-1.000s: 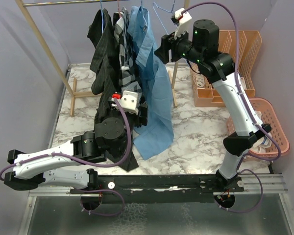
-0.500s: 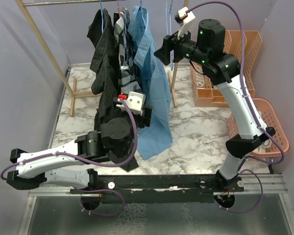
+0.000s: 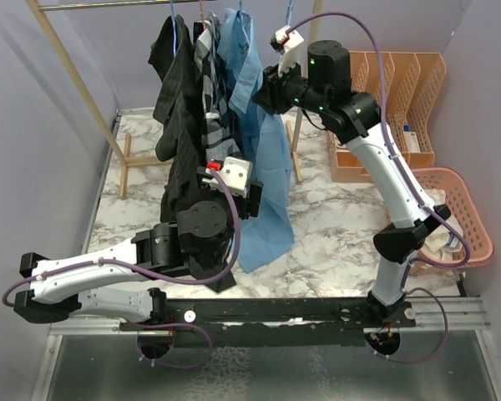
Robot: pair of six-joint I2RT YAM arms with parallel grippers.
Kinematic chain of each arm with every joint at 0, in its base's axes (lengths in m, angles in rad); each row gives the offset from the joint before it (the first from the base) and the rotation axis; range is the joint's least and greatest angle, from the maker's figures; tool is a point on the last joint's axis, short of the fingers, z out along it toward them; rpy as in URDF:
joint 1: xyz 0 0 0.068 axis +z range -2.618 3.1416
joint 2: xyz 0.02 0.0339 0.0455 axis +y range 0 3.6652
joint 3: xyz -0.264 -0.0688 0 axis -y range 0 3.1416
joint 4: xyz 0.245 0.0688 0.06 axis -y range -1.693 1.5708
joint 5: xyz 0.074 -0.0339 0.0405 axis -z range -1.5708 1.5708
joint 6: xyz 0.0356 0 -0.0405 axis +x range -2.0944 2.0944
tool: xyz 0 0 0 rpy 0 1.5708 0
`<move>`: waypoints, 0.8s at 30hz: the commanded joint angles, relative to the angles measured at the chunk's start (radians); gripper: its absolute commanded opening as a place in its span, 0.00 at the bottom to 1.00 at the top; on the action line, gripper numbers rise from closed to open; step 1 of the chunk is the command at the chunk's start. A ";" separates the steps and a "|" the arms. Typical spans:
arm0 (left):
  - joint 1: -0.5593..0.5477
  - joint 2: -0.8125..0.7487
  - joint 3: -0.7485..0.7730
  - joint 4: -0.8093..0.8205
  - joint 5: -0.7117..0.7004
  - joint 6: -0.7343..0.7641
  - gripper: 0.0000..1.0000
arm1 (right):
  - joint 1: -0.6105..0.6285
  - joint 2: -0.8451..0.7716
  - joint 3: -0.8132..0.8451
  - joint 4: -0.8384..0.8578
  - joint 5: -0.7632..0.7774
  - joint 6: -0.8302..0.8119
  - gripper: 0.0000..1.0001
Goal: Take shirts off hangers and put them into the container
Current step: Pick up the hanger from the clothesline.
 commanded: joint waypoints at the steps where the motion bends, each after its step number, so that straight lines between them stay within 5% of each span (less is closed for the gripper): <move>1: -0.003 0.003 0.033 0.008 0.017 0.010 0.67 | 0.004 0.037 0.048 -0.003 0.112 0.002 0.18; 4: -0.003 0.008 0.032 0.008 0.018 0.009 0.67 | 0.005 0.040 0.055 0.005 0.150 0.004 0.01; 24: -0.003 0.023 -0.006 0.010 0.041 -0.033 0.68 | 0.002 -0.165 0.017 0.259 0.264 0.119 0.01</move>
